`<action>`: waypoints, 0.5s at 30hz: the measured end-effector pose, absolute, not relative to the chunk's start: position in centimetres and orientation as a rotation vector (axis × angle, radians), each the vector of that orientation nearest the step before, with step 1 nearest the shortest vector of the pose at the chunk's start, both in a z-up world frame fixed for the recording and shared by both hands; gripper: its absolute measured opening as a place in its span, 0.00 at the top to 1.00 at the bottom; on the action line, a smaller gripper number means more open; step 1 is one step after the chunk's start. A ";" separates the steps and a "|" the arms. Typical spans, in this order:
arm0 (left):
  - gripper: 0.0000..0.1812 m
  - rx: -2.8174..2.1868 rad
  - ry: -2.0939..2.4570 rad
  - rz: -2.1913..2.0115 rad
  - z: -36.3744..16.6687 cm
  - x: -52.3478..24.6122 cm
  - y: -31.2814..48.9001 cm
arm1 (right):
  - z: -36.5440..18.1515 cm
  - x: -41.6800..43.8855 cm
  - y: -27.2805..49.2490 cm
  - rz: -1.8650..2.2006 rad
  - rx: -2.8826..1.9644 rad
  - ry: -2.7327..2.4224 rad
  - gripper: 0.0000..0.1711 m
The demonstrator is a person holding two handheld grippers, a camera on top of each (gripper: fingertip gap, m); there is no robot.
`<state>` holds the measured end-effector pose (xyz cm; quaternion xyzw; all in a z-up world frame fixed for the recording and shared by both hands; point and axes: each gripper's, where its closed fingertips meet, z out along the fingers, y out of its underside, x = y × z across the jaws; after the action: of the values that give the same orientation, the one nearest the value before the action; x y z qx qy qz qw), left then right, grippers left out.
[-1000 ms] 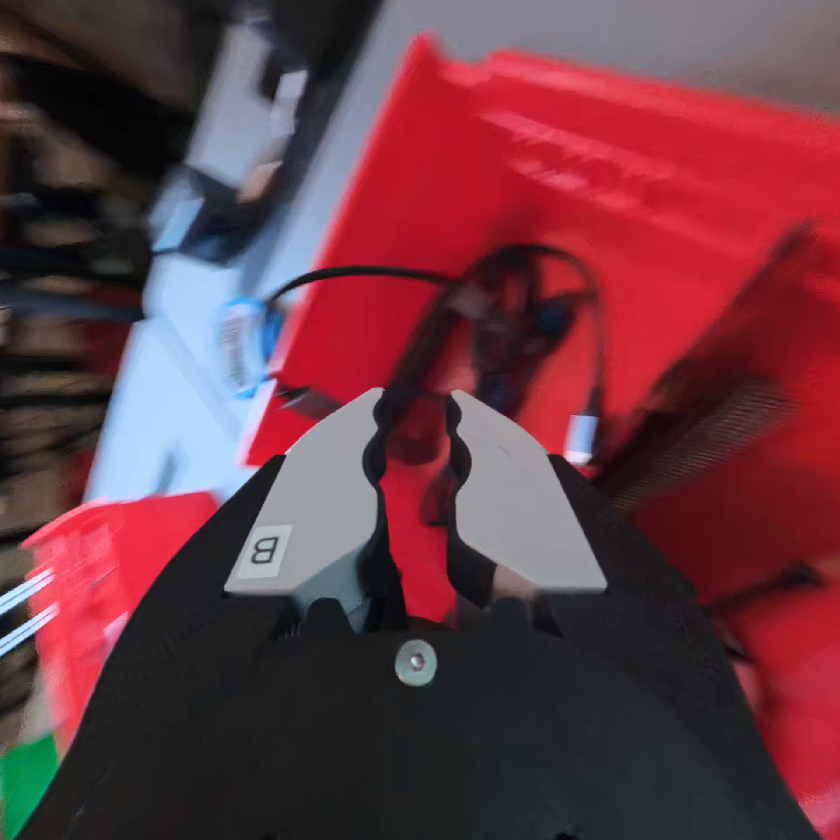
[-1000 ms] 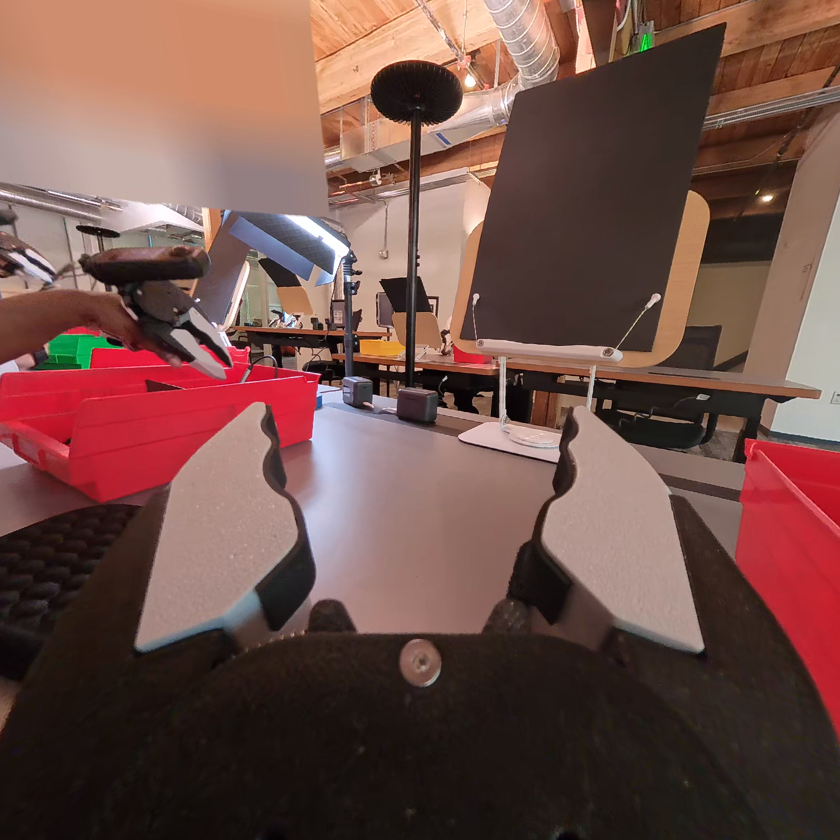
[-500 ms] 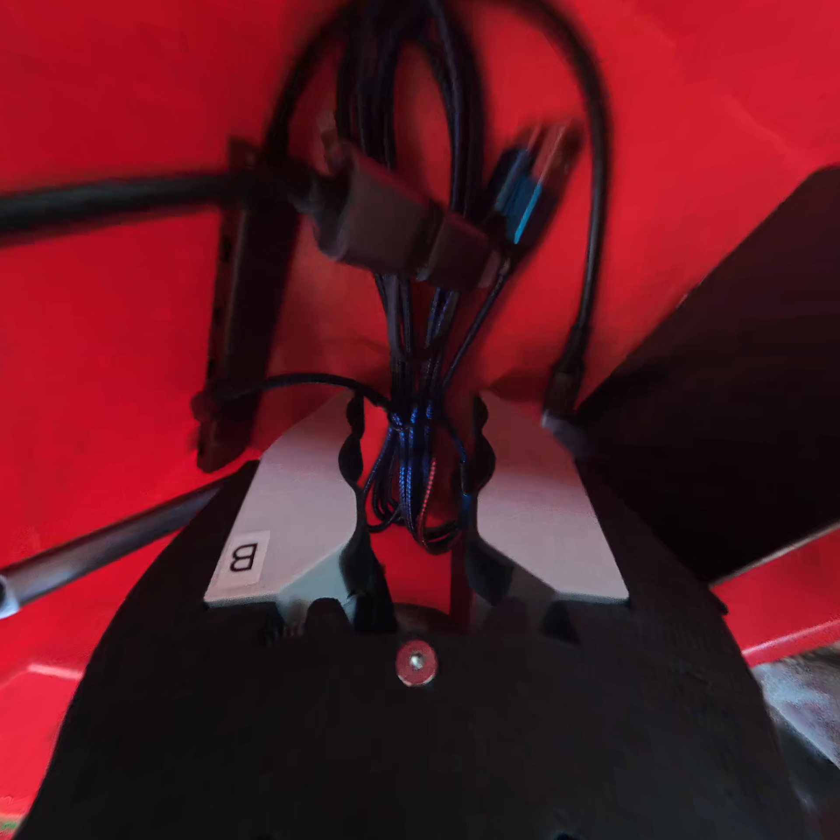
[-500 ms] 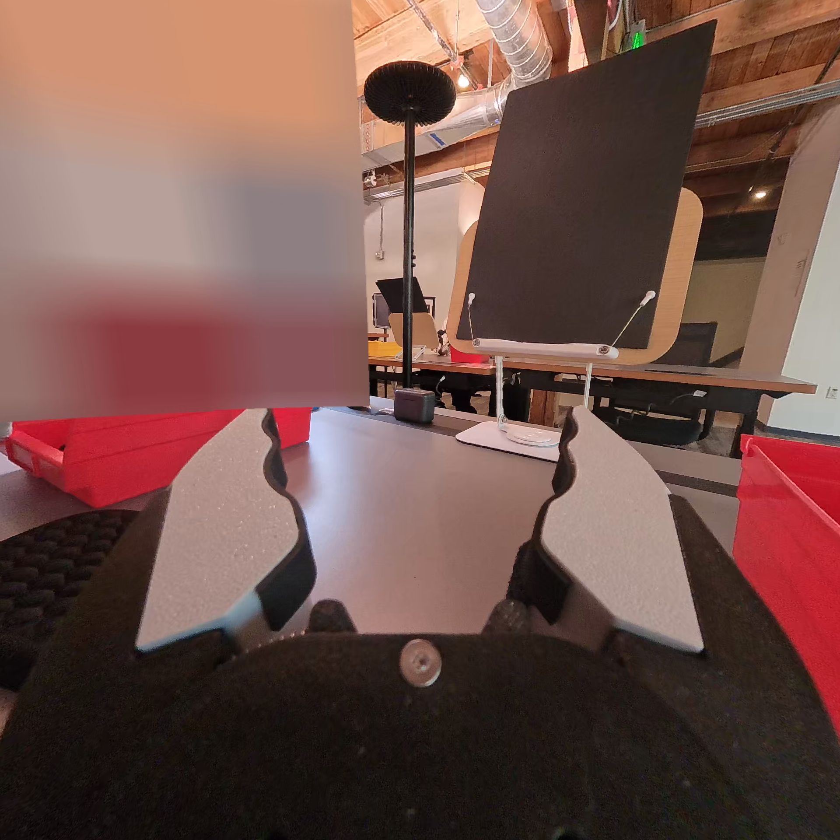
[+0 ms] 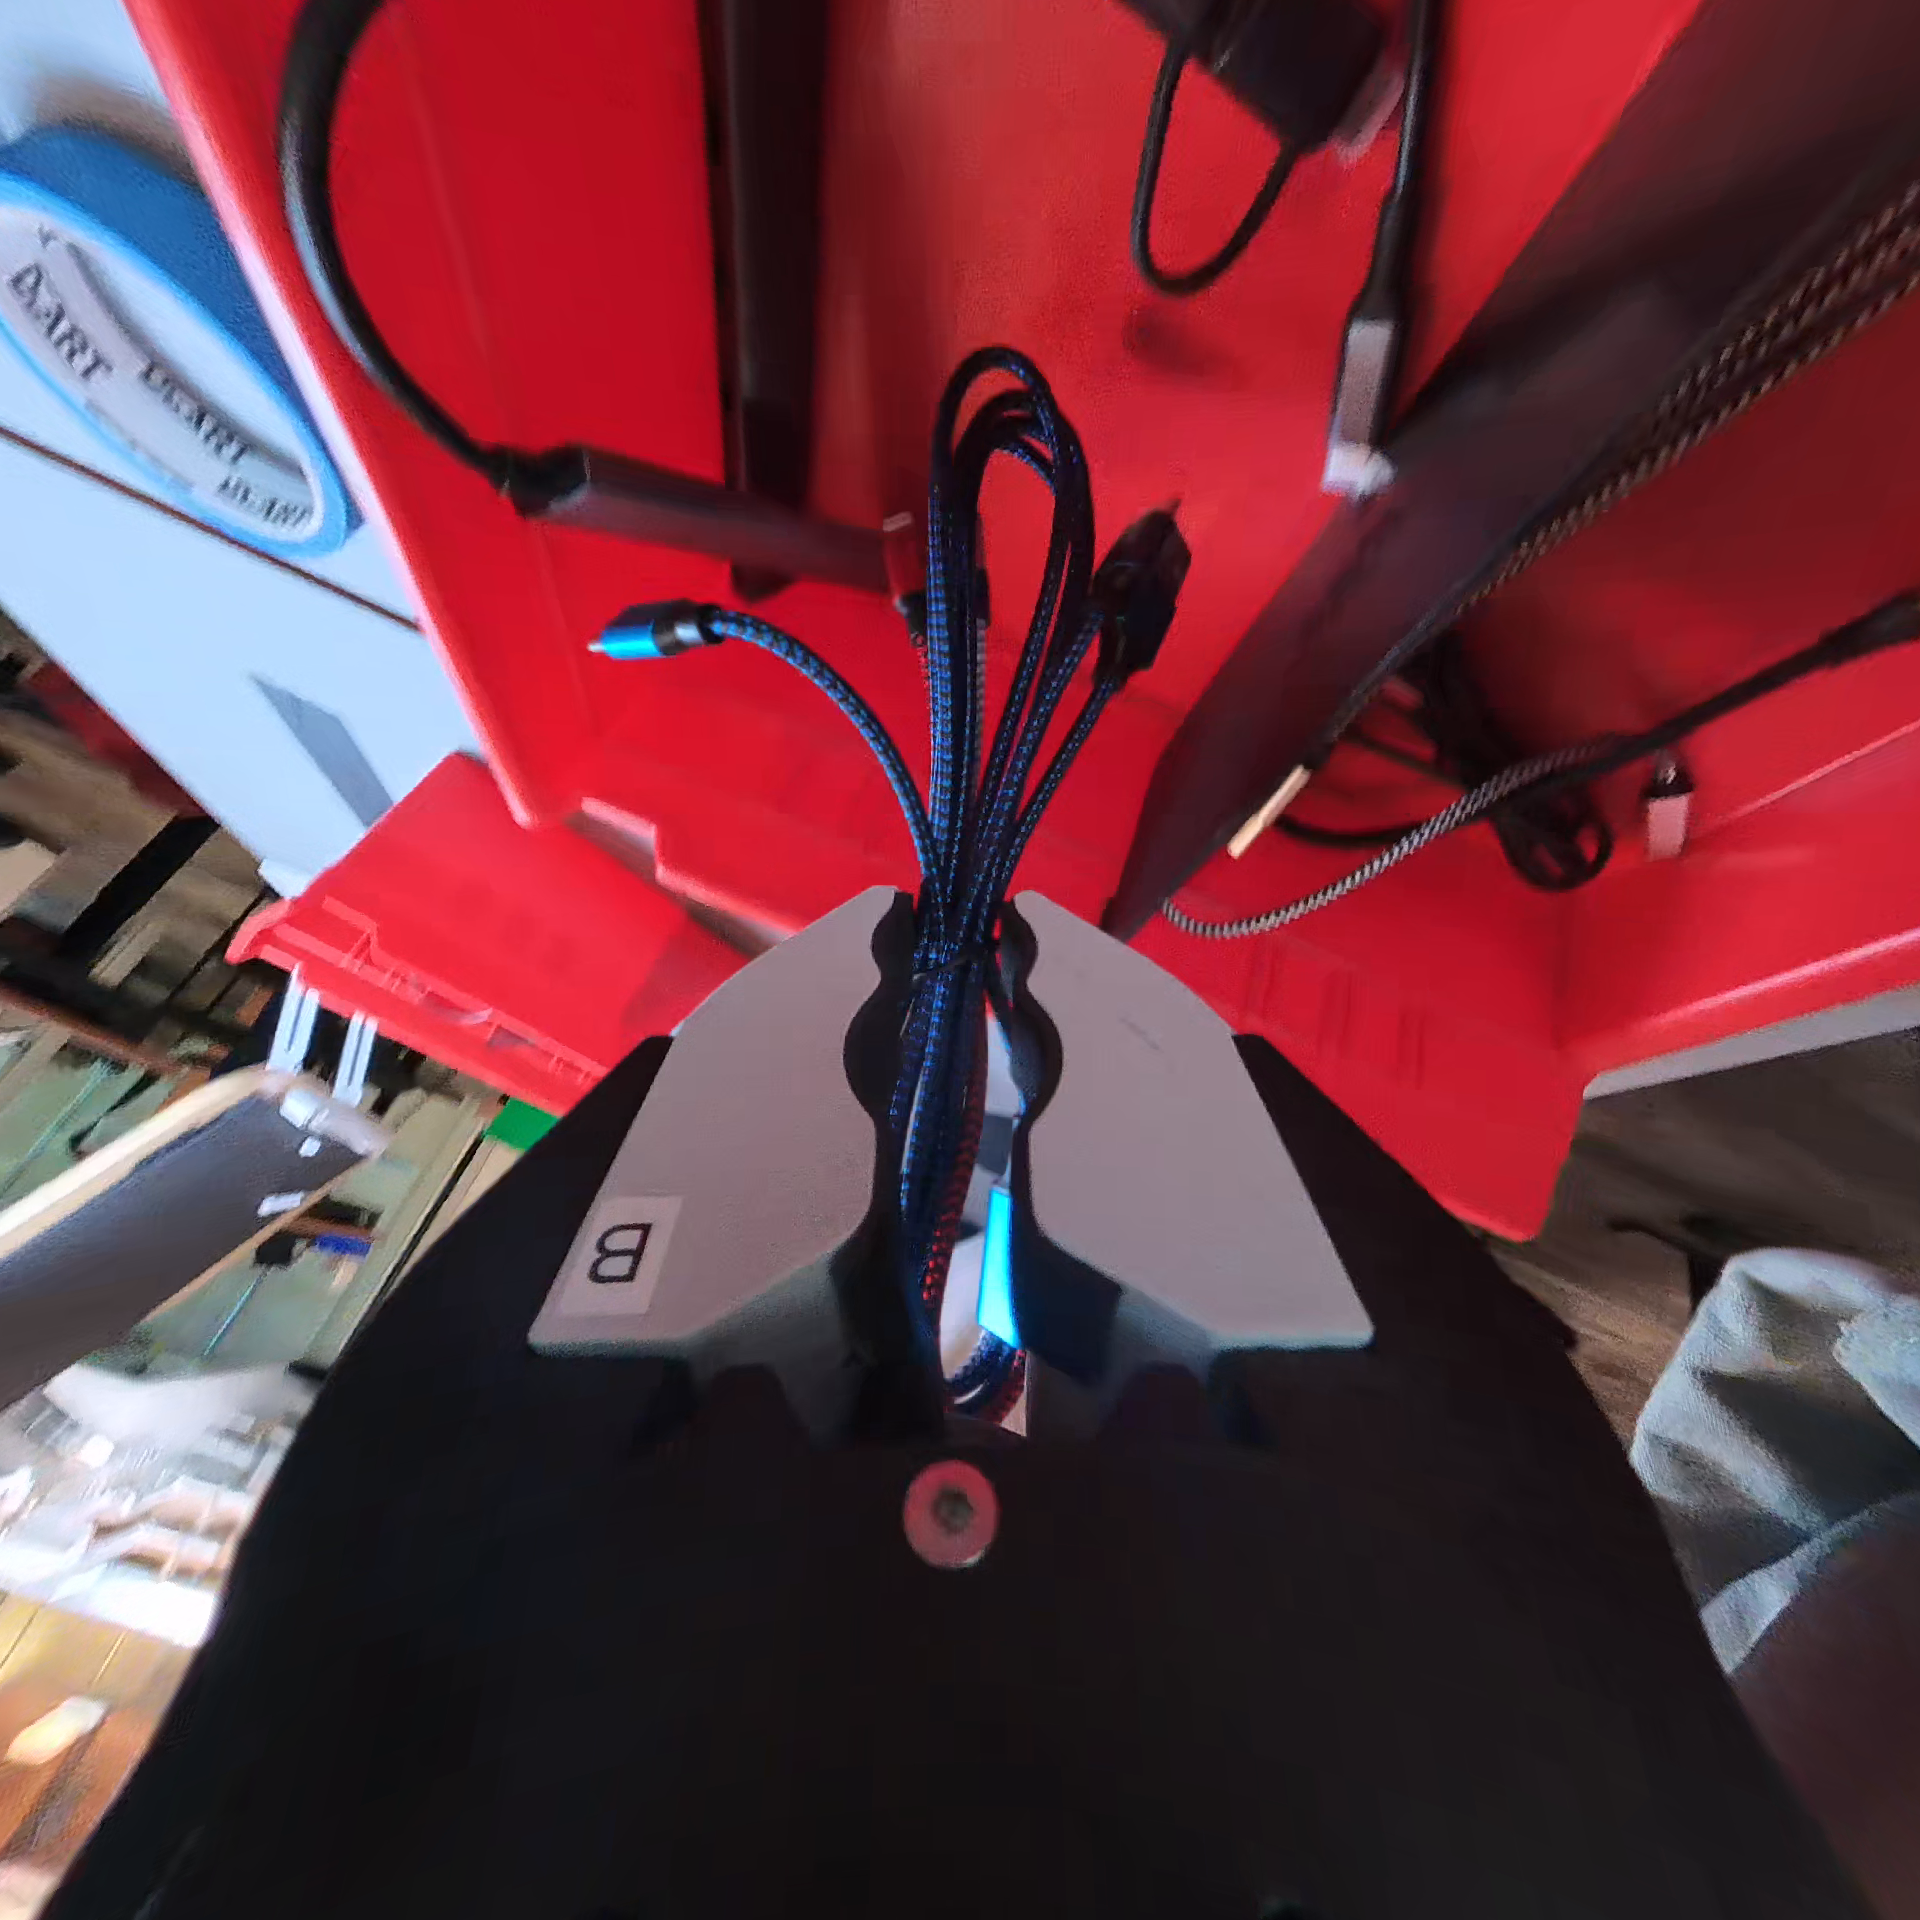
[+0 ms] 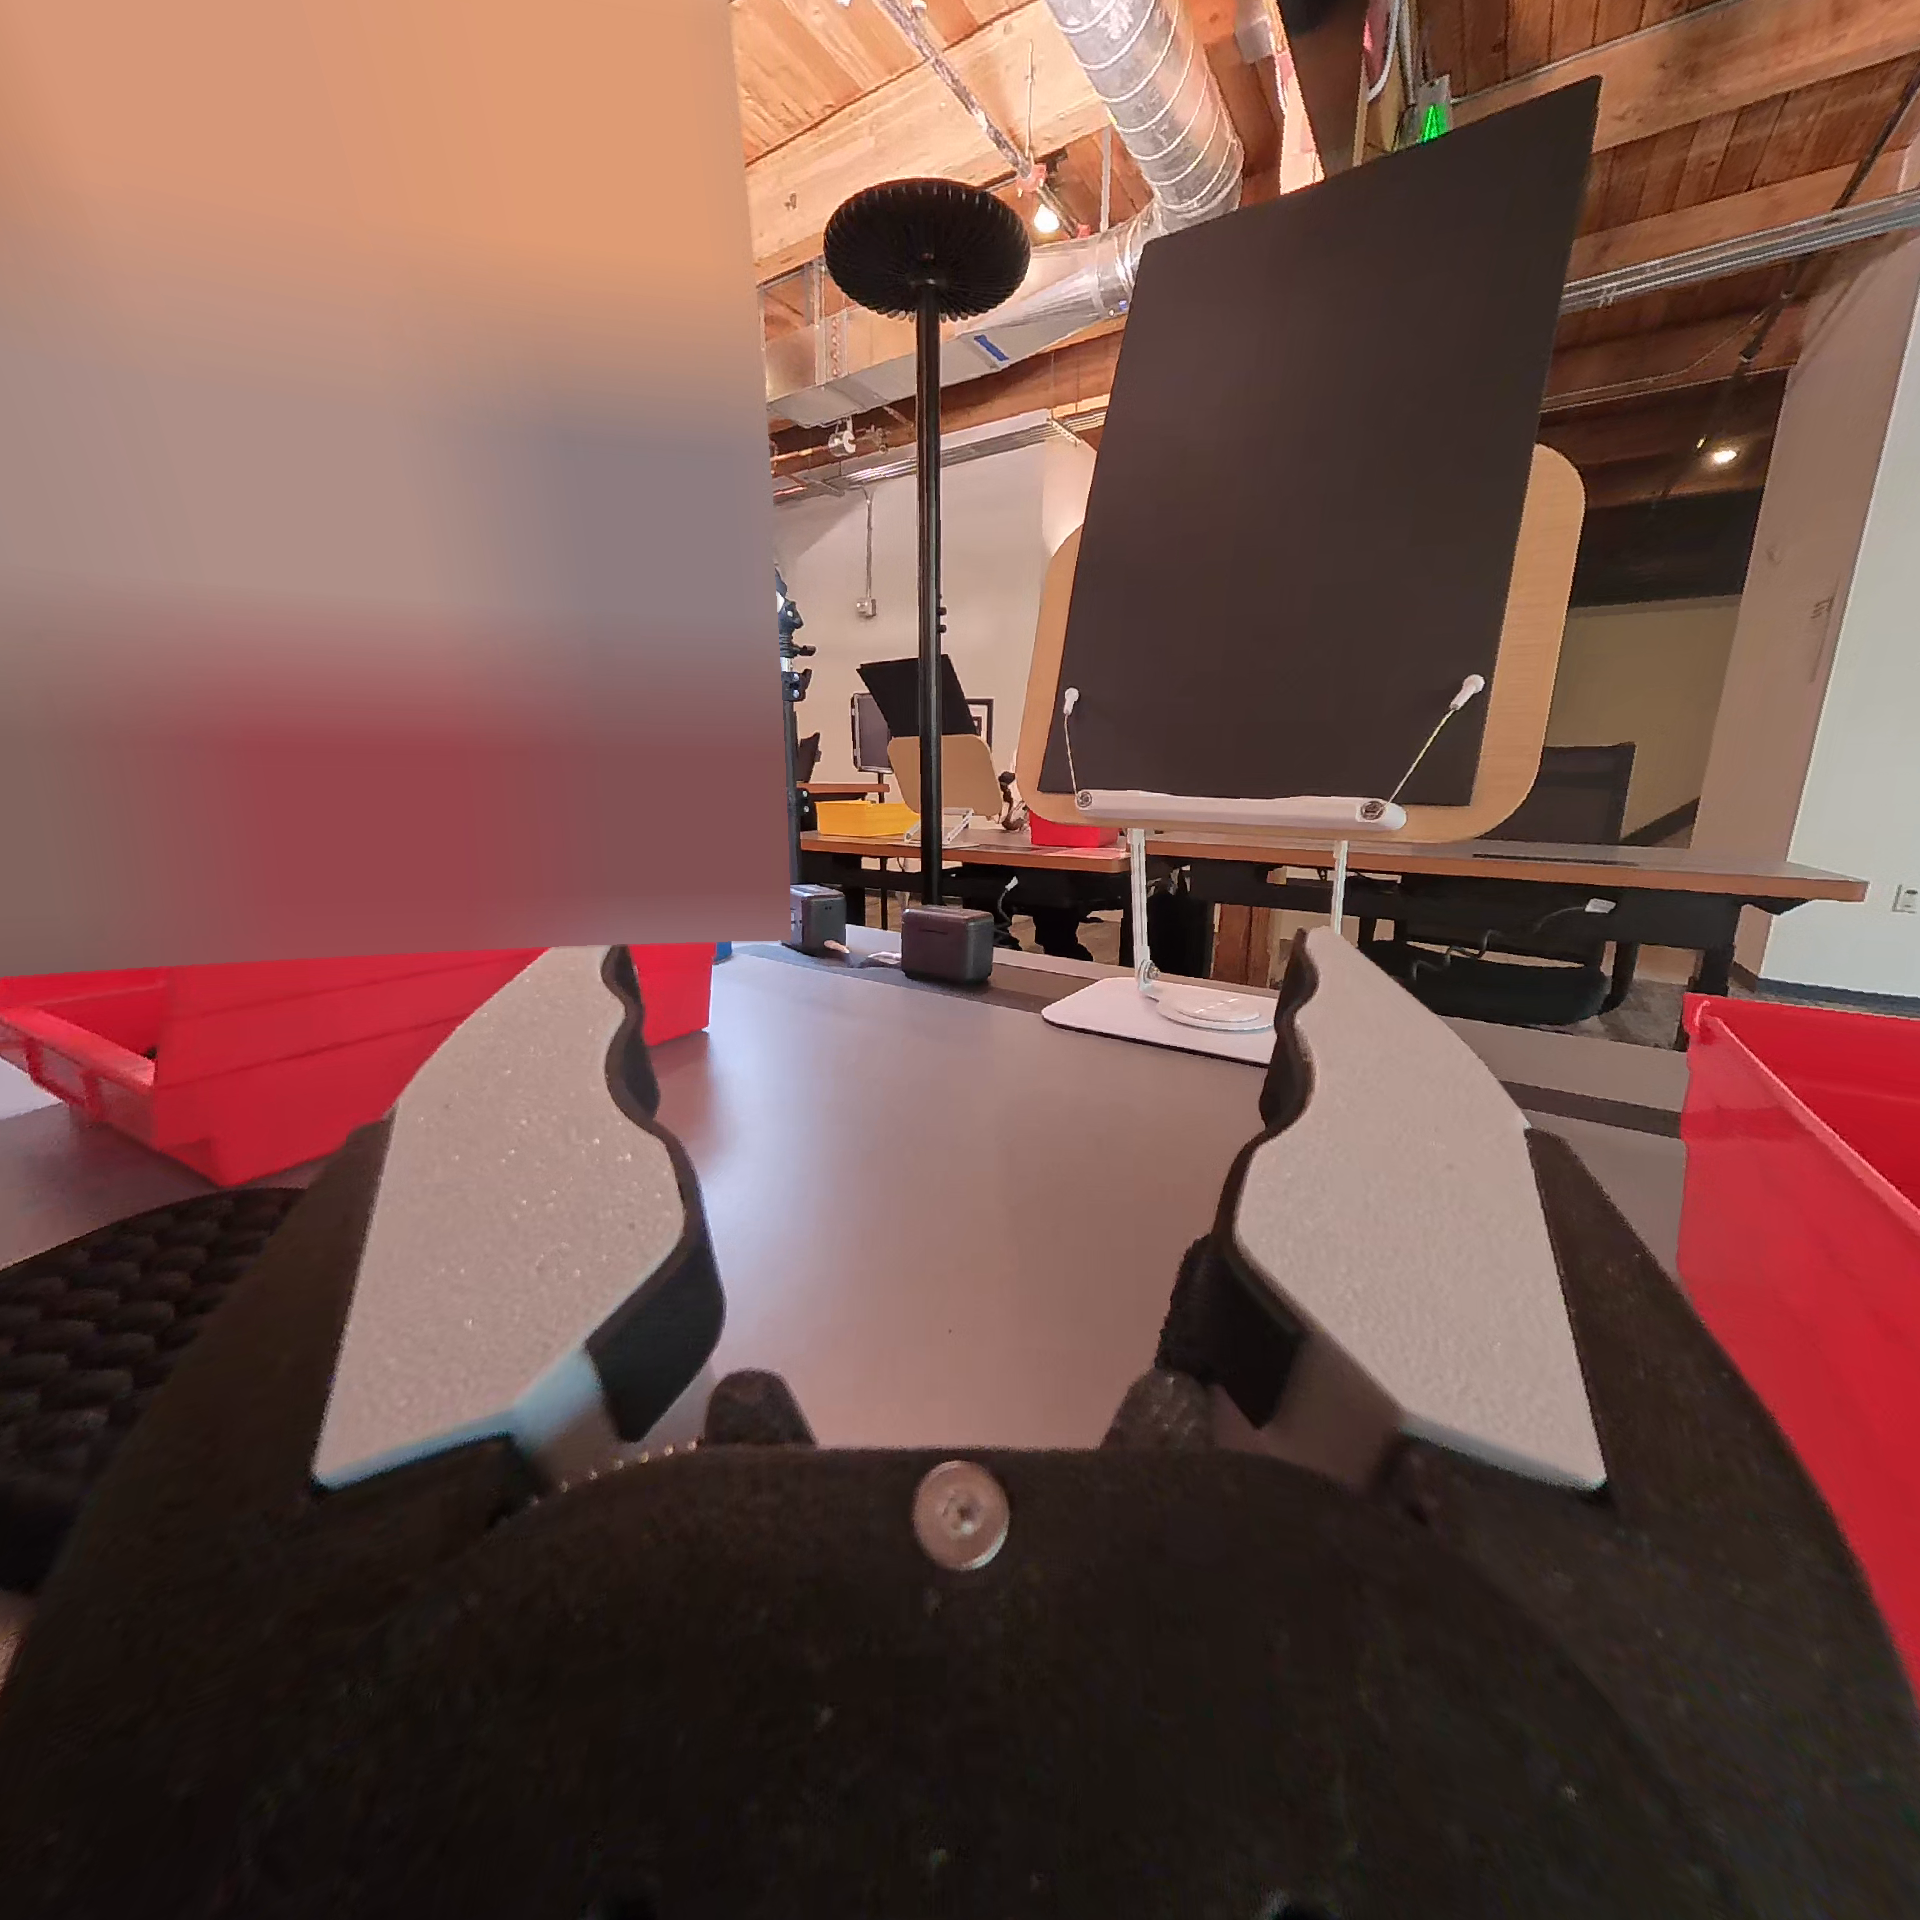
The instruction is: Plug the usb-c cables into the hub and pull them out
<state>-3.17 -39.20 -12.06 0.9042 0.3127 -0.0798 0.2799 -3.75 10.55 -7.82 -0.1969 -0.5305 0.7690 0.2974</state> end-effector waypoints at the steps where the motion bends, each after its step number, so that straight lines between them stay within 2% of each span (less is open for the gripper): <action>1: 0.91 2.390 0.835 -0.239 -11.2 -2.9 -39.3 | -7.8 -3.7 10.6 2.046 -0.523 -1.406 0.33; 5: 0.91 2.398 0.888 -0.413 -7.8 -2.3 -38.9 | -7.6 -3.5 10.9 2.065 -0.526 -1.391 0.33; 8: 0.91 2.605 0.933 -0.478 -6.4 -0.6 -36.5 | -7.4 -3.4 11.2 2.084 -0.532 -1.374 0.33; 12: 0.91 2.998 0.942 -0.327 -6.8 3.6 -31.8 | -7.2 -3.3 11.5 2.110 -0.539 -1.353 0.34; 15: 0.91 3.086 0.946 -0.178 -9.0 6.4 -30.4 | -7.1 -3.2 11.6 2.118 -0.537 -1.349 0.34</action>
<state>6.37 -30.37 -8.99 0.9536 0.2924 -0.0549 -0.0457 -3.20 11.57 -7.13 -0.2006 -0.5038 0.7911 0.2831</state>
